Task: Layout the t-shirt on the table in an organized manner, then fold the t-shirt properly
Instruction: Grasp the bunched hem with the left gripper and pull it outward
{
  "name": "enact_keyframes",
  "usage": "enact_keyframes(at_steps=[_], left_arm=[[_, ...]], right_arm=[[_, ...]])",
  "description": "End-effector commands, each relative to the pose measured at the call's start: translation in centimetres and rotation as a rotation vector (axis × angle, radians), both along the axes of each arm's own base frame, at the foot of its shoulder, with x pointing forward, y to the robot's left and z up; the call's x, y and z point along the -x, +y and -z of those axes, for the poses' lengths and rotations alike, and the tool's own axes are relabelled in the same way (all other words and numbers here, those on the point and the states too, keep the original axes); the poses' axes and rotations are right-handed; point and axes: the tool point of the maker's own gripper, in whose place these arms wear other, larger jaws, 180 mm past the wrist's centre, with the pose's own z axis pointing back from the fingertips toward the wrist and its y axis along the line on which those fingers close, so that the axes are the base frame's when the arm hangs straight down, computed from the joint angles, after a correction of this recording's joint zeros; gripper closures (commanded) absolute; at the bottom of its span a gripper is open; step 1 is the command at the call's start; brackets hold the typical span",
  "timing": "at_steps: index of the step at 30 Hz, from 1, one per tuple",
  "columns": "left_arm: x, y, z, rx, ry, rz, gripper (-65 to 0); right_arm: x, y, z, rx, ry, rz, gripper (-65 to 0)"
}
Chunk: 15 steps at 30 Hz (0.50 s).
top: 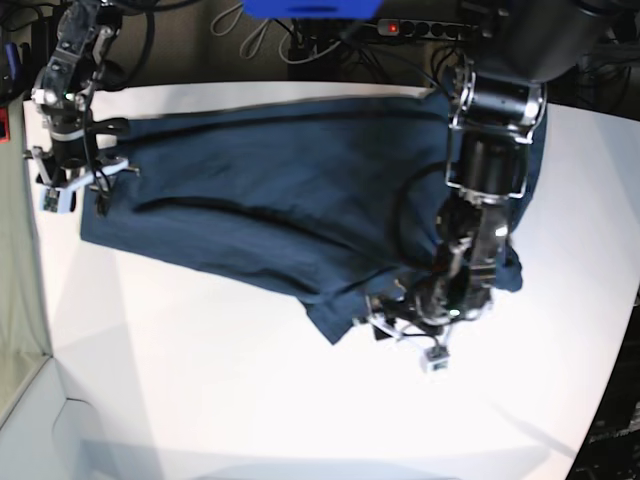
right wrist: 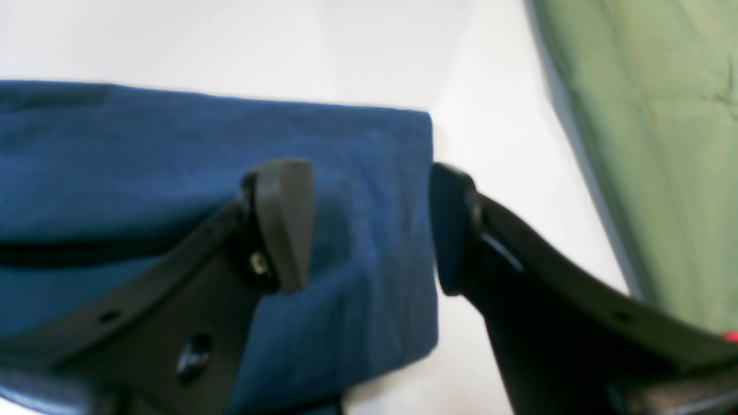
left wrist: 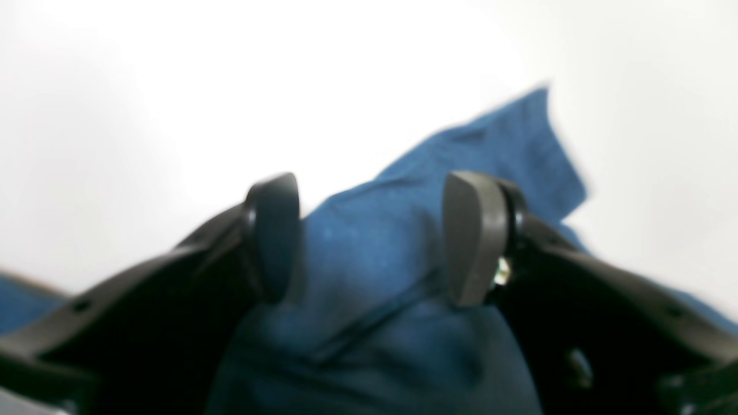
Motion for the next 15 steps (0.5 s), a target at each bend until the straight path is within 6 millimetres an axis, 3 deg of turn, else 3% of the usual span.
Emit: enact_keyframes(at_steps=[1, 6, 15], left_arm=[[-1.9, -0.3, -2.2, -0.027, -0.081, 0.016, -38.5], [-2.1, -0.4, -1.6, -0.134, -0.121, 0.061, -38.5], [-0.8, 1.5, 1.8, -0.24, -0.034, 0.073, -38.5]], right_arm=[[-0.7, -0.4, -1.5, 0.018, -0.056, -0.004, -33.2], [-0.8, -0.4, -1.6, 0.019, -0.058, -0.004, -33.2], [-1.0, -0.2, -1.7, 0.015, -0.064, -0.008, -33.2]])
